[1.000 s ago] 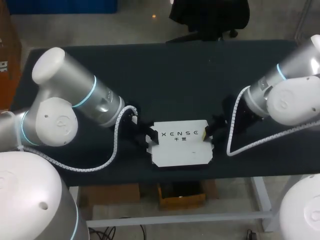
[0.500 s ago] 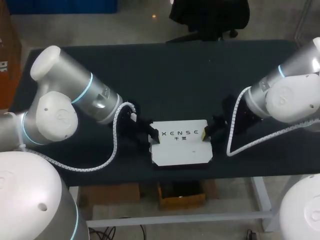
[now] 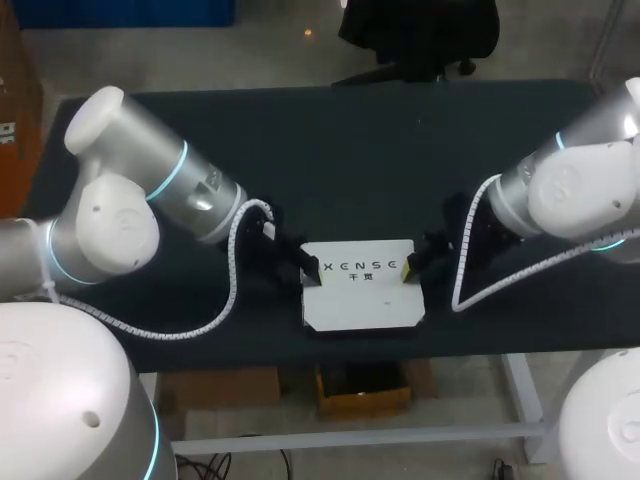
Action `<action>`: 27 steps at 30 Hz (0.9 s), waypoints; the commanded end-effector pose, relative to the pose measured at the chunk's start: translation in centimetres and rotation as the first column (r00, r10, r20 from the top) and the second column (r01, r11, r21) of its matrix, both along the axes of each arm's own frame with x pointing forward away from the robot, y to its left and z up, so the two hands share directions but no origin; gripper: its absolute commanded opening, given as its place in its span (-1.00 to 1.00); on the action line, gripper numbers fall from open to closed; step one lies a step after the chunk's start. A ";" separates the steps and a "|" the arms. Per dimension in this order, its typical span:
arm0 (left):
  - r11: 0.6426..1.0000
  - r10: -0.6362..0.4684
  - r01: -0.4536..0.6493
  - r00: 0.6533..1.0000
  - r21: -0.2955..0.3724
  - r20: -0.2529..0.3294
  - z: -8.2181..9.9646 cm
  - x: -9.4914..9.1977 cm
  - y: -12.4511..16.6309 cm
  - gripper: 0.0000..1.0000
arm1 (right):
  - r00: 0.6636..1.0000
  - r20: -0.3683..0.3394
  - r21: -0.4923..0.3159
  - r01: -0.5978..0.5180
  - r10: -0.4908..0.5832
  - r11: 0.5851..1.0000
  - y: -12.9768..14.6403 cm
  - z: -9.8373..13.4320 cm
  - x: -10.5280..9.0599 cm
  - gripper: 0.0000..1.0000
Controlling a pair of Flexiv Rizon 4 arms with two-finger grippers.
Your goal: Assemble the packaging by folding the flat box into shape, placing the metal phone stand inside, and closing the box properly
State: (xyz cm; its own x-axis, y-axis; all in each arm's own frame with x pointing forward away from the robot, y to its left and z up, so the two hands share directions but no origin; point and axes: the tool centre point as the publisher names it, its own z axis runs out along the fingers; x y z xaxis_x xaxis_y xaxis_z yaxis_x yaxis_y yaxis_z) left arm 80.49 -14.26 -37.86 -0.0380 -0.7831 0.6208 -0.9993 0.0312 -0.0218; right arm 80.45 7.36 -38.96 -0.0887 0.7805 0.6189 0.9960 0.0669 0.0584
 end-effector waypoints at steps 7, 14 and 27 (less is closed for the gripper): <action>1.000 0.012 -0.012 0.999 0.004 -0.030 0.3 0.2 -1.3 -0.04 | 1.000 -0.006 0.020 -0.004 0.004 1.000 0.2 0.0 0.0 -0.16; 0.999 0.031 -0.030 0.998 0.017 -0.046 0.8 0.2 -1.3 -0.04 | 1.000 -0.022 0.017 0.003 -0.002 1.000 0.1 0.3 0.2 -0.17; 0.998 0.052 -0.049 0.996 0.038 -0.072 1.1 0.3 -1.0 -0.03 | 0.999 -0.044 0.003 0.017 -0.017 1.000 -0.2 1.0 0.1 -0.16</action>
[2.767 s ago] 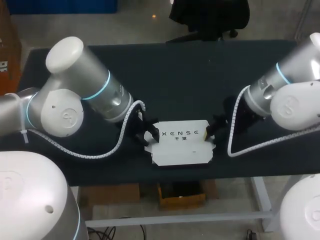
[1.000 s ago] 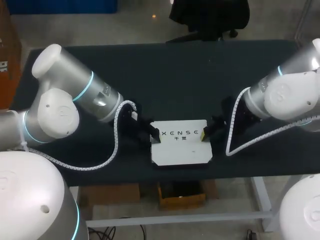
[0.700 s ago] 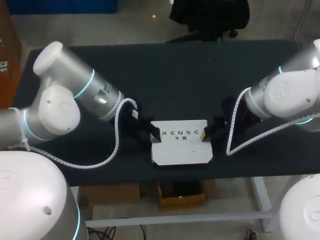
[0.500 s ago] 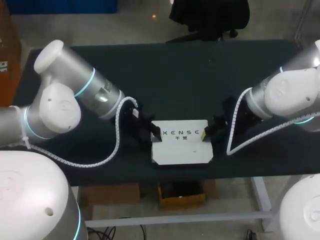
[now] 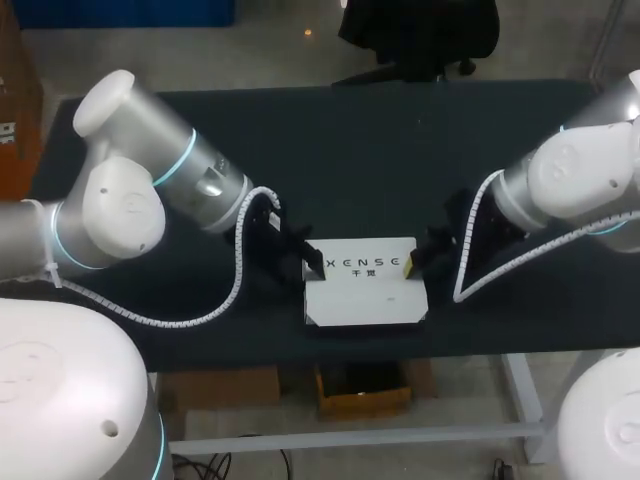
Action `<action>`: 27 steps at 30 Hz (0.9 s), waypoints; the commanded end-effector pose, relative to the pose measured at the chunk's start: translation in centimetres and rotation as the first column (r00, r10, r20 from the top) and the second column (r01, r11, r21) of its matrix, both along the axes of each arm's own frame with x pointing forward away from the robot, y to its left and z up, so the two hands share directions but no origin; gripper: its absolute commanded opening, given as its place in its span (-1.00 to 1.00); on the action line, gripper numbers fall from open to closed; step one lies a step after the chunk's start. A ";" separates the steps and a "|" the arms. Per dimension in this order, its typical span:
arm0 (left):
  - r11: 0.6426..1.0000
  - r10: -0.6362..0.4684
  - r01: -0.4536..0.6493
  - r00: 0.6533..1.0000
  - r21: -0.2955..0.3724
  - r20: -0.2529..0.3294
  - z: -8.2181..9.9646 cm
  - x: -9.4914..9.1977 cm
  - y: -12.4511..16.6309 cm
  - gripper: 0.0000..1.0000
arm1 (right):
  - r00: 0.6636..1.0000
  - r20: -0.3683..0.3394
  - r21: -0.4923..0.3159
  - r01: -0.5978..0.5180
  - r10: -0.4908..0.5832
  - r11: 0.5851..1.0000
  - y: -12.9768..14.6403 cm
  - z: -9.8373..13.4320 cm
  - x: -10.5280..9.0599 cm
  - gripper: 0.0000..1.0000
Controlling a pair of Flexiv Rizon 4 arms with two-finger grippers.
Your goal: Assemble the packaging by folding the flat box into shape, placing the metal phone stand inside, and closing the box properly
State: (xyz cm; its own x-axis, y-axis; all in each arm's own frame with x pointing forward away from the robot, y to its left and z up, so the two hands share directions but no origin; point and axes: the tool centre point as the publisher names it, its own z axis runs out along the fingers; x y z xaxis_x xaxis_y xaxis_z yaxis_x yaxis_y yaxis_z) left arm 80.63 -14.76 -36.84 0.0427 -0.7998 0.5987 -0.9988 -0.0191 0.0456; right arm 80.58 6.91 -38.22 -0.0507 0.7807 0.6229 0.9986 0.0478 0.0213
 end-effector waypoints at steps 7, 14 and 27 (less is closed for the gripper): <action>1.000 0.007 -0.006 1.000 0.013 -0.016 0.1 0.3 -0.2 -0.03 | 1.000 -0.016 0.002 0.001 -0.001 1.000 0.1 0.3 0.2 -0.17; 1.000 0.007 -0.007 1.000 0.012 -0.016 0.3 0.3 -0.2 -0.03 | 1.000 -0.024 0.003 0.002 -0.002 1.000 0.0 0.6 0.3 -0.16; 1.000 0.008 -0.007 0.999 0.011 -0.038 0.8 0.3 -0.4 -0.04 | 0.998 -0.063 0.009 0.002 -0.001 1.000 0.3 1.0 0.8 -0.18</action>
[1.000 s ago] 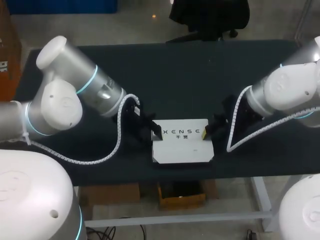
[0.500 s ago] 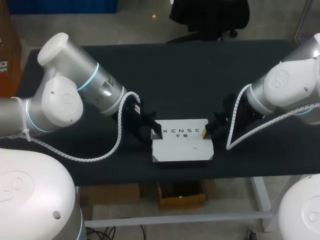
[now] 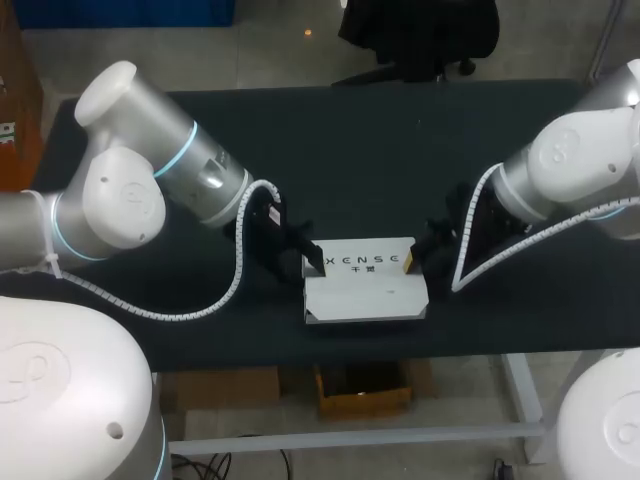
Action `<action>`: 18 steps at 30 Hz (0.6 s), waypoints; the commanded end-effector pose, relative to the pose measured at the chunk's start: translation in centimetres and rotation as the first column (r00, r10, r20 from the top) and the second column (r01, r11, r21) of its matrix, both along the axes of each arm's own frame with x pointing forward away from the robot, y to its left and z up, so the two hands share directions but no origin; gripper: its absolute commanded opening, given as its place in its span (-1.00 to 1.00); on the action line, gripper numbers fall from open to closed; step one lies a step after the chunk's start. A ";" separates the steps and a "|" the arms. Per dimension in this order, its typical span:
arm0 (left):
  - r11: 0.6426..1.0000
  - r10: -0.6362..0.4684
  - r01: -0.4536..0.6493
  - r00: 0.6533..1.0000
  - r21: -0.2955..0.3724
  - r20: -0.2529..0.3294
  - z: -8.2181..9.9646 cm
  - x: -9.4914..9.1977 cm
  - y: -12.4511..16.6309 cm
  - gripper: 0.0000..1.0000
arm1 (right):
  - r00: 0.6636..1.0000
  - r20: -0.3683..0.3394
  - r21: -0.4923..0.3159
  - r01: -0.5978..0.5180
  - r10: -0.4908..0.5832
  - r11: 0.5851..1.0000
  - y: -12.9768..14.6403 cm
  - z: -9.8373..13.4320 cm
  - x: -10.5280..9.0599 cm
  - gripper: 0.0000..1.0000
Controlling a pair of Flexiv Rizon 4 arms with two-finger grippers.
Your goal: Assemble the packaging by folding the flat box into shape, placing the metal phone stand inside, and closing the box properly
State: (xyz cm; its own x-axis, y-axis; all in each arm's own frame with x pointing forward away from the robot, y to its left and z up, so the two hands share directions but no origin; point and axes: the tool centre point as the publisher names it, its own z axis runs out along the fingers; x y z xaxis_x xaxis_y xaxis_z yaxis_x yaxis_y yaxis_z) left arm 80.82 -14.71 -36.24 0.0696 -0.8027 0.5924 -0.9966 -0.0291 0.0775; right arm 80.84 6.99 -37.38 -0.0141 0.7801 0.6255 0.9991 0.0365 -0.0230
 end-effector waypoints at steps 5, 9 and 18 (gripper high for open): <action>1.000 -0.001 0.001 1.000 0.006 -0.012 0.3 0.2 -0.4 -0.04 | 0.999 -0.046 0.002 -0.008 0.008 1.000 0.5 0.5 0.7 -0.17; 1.000 -0.001 0.001 1.000 0.008 -0.018 0.5 0.2 -0.5 -0.05 | 0.998 -0.063 -0.002 -0.004 0.004 1.000 0.7 0.9 0.8 -0.17; 1.000 0.002 -0.001 0.999 0.017 -0.044 0.8 0.5 -0.4 -0.05 | 0.994 -0.113 -0.017 0.003 -0.005 1.000 0.9 1.4 1.0 -0.15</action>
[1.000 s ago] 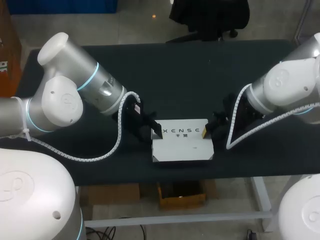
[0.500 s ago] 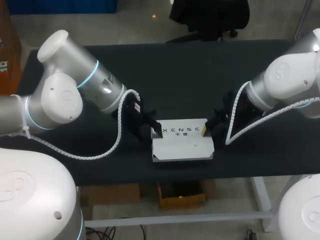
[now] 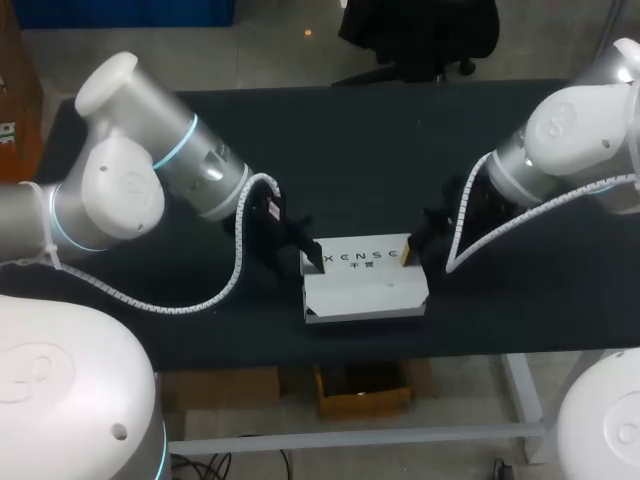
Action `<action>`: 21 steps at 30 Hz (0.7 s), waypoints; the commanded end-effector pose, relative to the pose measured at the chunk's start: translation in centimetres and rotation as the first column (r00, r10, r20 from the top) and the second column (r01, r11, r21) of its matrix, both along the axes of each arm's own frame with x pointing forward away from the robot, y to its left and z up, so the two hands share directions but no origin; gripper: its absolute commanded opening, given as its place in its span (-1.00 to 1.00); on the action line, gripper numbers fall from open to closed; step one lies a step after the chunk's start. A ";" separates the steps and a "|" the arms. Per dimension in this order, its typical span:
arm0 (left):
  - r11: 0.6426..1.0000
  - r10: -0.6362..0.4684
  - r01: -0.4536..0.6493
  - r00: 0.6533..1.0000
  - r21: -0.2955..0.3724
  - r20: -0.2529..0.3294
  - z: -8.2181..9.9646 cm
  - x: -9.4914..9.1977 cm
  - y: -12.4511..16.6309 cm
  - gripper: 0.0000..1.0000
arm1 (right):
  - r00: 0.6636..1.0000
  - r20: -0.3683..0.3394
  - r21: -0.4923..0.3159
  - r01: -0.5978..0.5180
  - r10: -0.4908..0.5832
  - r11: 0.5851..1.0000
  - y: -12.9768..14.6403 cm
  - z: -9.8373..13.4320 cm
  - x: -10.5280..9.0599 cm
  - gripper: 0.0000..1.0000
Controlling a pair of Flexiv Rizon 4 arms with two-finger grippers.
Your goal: Assemble the packaging by folding the flat box into shape, placing the metal phone stand inside, and closing the box properly
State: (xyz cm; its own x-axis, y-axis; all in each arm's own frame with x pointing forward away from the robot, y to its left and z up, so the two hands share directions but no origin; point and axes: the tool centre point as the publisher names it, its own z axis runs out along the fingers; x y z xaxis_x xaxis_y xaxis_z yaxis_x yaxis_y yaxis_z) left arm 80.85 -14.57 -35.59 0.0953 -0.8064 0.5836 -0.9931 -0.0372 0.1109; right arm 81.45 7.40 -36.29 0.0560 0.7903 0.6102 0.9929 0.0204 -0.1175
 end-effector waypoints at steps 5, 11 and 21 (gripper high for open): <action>1.000 -0.009 0.009 1.000 0.010 -0.028 0.3 0.6 -0.5 -0.07 | 0.999 -0.034 -0.003 -0.012 0.012 1.000 0.5 0.4 0.4 -0.15; 1.000 -0.013 0.014 0.999 0.012 -0.047 0.4 0.7 -0.5 -0.06 | 0.999 -0.047 0.001 -0.013 0.013 1.000 0.5 0.4 0.4 -0.15; 1.000 -0.017 0.018 0.997 0.017 -0.073 0.8 0.6 -0.8 -0.05 | 0.997 -0.070 0.015 -0.010 0.011 1.000 0.4 0.4 0.2 -0.13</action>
